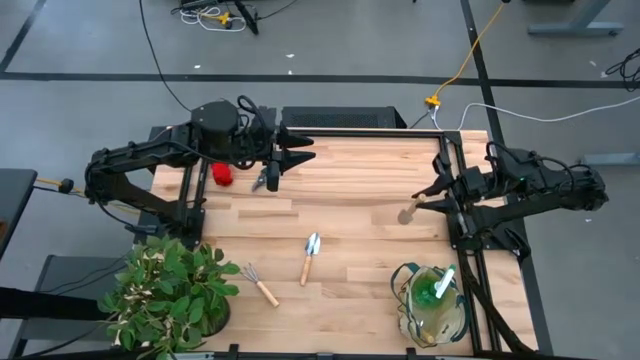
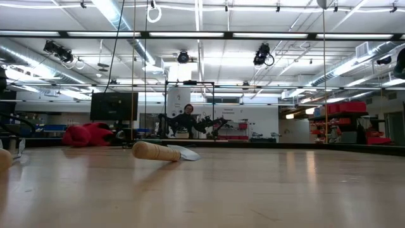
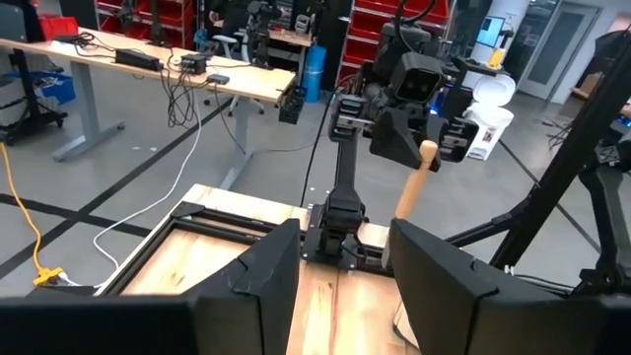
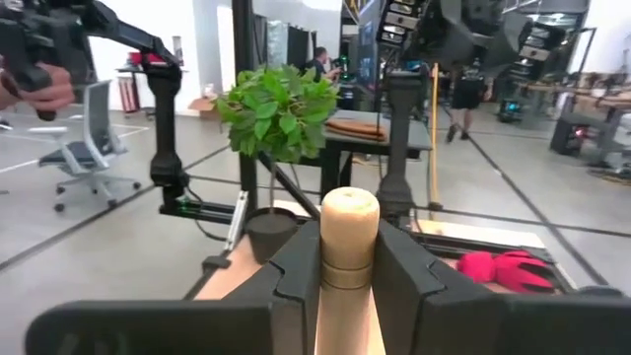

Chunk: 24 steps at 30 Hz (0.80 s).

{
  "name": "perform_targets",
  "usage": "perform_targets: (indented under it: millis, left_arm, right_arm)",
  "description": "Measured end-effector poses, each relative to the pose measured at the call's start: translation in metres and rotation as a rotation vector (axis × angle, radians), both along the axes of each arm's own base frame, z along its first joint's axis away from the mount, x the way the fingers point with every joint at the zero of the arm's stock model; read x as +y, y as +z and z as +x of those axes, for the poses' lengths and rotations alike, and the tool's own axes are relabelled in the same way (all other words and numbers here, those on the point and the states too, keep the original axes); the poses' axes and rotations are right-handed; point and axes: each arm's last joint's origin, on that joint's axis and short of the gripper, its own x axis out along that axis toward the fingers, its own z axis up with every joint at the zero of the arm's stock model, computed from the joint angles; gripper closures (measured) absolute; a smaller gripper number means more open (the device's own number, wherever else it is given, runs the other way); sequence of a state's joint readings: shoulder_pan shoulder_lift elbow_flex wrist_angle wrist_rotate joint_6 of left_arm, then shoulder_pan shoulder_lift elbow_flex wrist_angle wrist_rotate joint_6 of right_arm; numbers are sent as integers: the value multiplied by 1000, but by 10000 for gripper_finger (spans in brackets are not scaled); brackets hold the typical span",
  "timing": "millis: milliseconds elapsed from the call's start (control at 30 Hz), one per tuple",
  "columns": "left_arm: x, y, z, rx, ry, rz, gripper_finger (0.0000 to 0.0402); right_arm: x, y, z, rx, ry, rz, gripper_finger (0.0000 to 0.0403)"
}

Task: Pick & Place Garden tools in Gardening bag
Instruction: Put the left brown trowel into the white gardening bag

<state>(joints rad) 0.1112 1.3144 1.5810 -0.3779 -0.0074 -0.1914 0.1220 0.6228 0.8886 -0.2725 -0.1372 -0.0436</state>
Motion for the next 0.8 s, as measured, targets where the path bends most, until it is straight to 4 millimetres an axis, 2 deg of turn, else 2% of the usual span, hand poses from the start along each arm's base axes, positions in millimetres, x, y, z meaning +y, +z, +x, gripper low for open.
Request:
perform_targets:
  millis: [333, 800]
  left_arm:
    - [0, 0, 0, 0, 7, -6, 234]
    - [1, 0, 0, 0, 39, -2, 234]
  right_arm:
    - [9, -2, 1, 17, 81, 3, 332]
    - [26, -10, 17, 103, 173, 15, 332]
